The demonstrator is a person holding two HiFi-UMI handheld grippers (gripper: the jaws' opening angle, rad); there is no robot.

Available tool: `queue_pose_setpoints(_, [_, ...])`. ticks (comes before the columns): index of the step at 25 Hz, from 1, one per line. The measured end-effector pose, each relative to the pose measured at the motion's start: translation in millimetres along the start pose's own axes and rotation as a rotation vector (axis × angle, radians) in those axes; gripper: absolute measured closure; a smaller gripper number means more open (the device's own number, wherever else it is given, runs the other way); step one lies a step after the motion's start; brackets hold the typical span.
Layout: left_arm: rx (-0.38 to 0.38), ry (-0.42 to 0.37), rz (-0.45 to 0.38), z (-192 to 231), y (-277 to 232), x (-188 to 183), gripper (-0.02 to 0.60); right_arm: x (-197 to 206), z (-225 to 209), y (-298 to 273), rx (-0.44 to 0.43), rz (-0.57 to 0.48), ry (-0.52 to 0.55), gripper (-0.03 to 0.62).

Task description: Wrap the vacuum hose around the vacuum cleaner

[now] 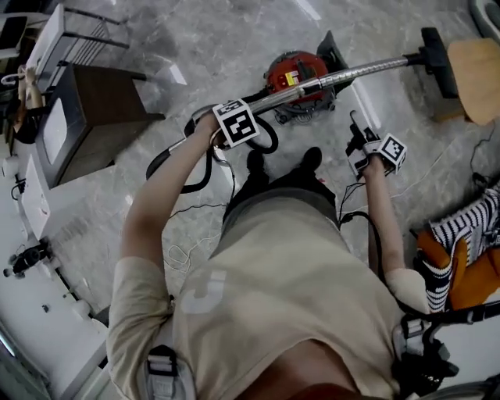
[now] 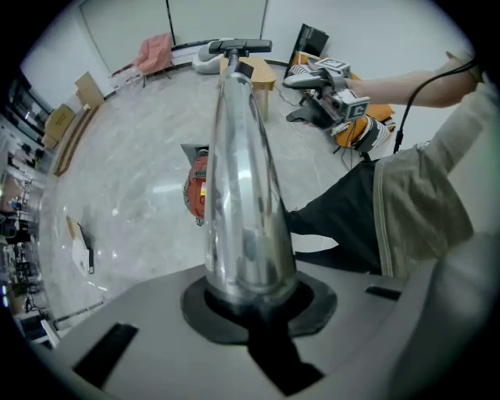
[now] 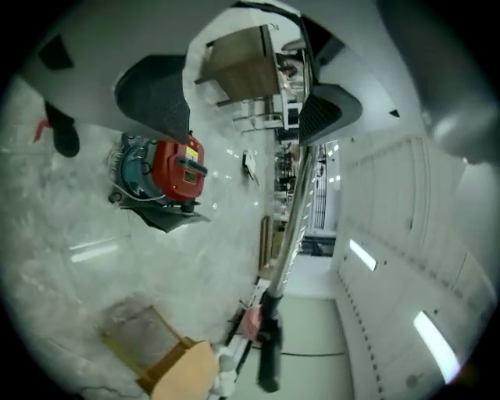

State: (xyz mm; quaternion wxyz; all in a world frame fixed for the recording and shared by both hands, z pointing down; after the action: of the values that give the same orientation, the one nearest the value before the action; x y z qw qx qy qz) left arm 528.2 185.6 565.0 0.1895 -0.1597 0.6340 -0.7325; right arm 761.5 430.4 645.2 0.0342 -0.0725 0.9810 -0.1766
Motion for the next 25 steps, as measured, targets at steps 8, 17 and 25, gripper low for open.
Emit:
queue_pose_setpoints(8, [-0.159,0.078,-0.029,-45,25,30,0.518,-24,63,-66,-0.240,-0.024,-0.044,0.174])
queue_pose_setpoints(17, [-0.227,0.174,-0.119,-42,22,59,0.517,-4,123,-88,-0.421,0.048,-0.015,0.169])
queue_pose_setpoints(25, [-0.215,0.115,-0.097,-77,-7,88,0.514,1,137,-126,-0.296,-0.024,-0.030,0.202])
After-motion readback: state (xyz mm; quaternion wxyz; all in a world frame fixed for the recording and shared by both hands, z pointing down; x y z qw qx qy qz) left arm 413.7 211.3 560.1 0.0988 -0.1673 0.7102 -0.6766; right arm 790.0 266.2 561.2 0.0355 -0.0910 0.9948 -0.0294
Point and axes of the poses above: the fingertips, and each gripper's own axes: y backward along the fingers, z to its left, x out of its underside, the point moved 4 cm from there along y, backward along the fingers, and after that the axes turned 2 degrees about x, right-handed, at the moved point
